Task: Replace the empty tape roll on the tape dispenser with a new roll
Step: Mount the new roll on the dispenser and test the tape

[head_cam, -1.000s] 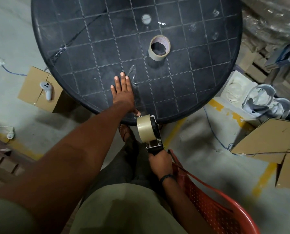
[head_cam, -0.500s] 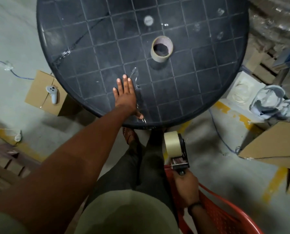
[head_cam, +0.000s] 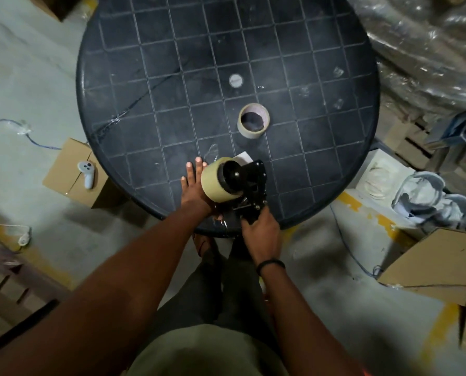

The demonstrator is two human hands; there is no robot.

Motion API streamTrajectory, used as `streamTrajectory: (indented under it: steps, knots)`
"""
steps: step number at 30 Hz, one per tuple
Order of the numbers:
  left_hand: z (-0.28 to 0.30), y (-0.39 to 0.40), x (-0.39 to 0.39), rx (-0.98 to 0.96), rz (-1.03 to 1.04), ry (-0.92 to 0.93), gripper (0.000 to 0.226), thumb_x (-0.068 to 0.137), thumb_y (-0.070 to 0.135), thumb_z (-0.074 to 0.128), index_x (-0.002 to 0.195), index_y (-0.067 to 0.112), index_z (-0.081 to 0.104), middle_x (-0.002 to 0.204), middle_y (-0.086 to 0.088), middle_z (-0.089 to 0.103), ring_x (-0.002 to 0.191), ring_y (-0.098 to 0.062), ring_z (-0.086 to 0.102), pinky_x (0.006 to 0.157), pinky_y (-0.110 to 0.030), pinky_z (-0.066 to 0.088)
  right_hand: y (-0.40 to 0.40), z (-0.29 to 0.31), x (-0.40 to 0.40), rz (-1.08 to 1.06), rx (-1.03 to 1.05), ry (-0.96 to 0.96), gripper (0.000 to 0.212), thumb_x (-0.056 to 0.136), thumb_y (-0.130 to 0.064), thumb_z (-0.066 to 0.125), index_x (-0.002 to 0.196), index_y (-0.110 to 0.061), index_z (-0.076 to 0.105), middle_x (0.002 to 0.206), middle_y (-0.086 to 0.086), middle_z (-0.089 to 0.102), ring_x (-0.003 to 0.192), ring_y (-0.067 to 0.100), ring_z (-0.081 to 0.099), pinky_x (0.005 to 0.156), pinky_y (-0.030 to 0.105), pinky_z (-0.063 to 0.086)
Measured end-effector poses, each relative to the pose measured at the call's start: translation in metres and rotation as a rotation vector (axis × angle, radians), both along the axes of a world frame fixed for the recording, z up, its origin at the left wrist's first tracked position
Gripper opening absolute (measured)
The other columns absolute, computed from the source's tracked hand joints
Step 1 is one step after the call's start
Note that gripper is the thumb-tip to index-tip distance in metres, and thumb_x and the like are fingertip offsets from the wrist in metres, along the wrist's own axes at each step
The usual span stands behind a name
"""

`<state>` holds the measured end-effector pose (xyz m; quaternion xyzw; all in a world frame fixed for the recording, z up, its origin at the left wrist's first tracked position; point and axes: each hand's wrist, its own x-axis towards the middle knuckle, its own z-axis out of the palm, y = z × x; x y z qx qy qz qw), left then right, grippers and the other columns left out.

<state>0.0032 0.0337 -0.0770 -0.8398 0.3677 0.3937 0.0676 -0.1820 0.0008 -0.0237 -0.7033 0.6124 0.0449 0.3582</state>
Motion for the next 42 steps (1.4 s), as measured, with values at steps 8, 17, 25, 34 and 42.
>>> streamTrajectory:
  steps: [8, 17, 25, 34, 42]
  knots:
    - [-0.018, -0.005, 0.015, 0.061, -0.103, 0.004, 0.150, 0.052, 0.063, 0.089, 0.163, 0.024, -0.004, 0.169, -0.016, -0.016, 0.149, -0.044, -0.031, 0.123, -0.064, -0.001, -0.042, -0.028, 0.040, 0.165, -0.167, 0.096, 0.046, 0.082, -0.041, 0.072, 0.109, -0.012, 0.049, 0.105, 0.012, 0.065, 0.099, 0.033, 0.065, 0.079, 0.045, 0.055]
    - [0.000, -0.006, 0.010, 0.033, -0.028, 0.053, 0.149, 0.067, 0.046, 0.090, 0.158, 0.005, -0.021, 0.163, -0.018, -0.033, 0.151, -0.042, -0.026, 0.126, -0.054, 0.009, -0.056, -0.042, 0.046, 0.199, -0.175, 0.189, 0.046, 0.081, -0.037, 0.075, 0.110, -0.015, 0.048, 0.111, 0.009, 0.063, 0.107, 0.030, 0.062, 0.083, 0.045, 0.049]
    - [0.001, -0.008, 0.011, -0.014, 0.005, 0.072, 0.136, 0.076, 0.038, 0.084, 0.159, 0.008, -0.018, 0.165, -0.015, -0.029, 0.152, -0.040, -0.023, 0.126, -0.053, 0.010, -0.057, -0.049, 0.050, 0.191, -0.122, 0.196, 0.050, 0.082, -0.042, 0.074, 0.113, -0.015, 0.047, 0.115, 0.009, 0.060, 0.110, 0.029, 0.058, 0.088, 0.047, 0.047]
    - [-0.001, -0.004, 0.023, -0.089, 0.080, 0.103, 0.114, 0.083, 0.028, 0.077, 0.163, 0.019, -0.003, 0.171, -0.003, -0.011, 0.157, -0.033, -0.011, 0.118, -0.055, 0.035, -0.060, -0.042, 0.052, 0.224, -0.102, 0.200, 0.045, 0.084, -0.035, 0.074, 0.115, -0.016, 0.047, 0.119, 0.008, 0.059, 0.114, 0.028, 0.058, 0.089, 0.047, 0.047]
    - [0.000, -0.012, 0.023, -0.083, 0.093, 0.101, 0.095, 0.081, 0.016, 0.068, 0.161, 0.011, 0.016, 0.167, -0.018, 0.008, 0.155, -0.040, 0.006, 0.115, -0.053, 0.040, -0.060, -0.048, 0.053, 0.189, -0.020, 0.143, 0.056, 0.080, -0.044, 0.076, 0.117, -0.015, 0.045, 0.121, 0.008, 0.055, 0.115, 0.028, 0.055, 0.091, 0.049, 0.047]
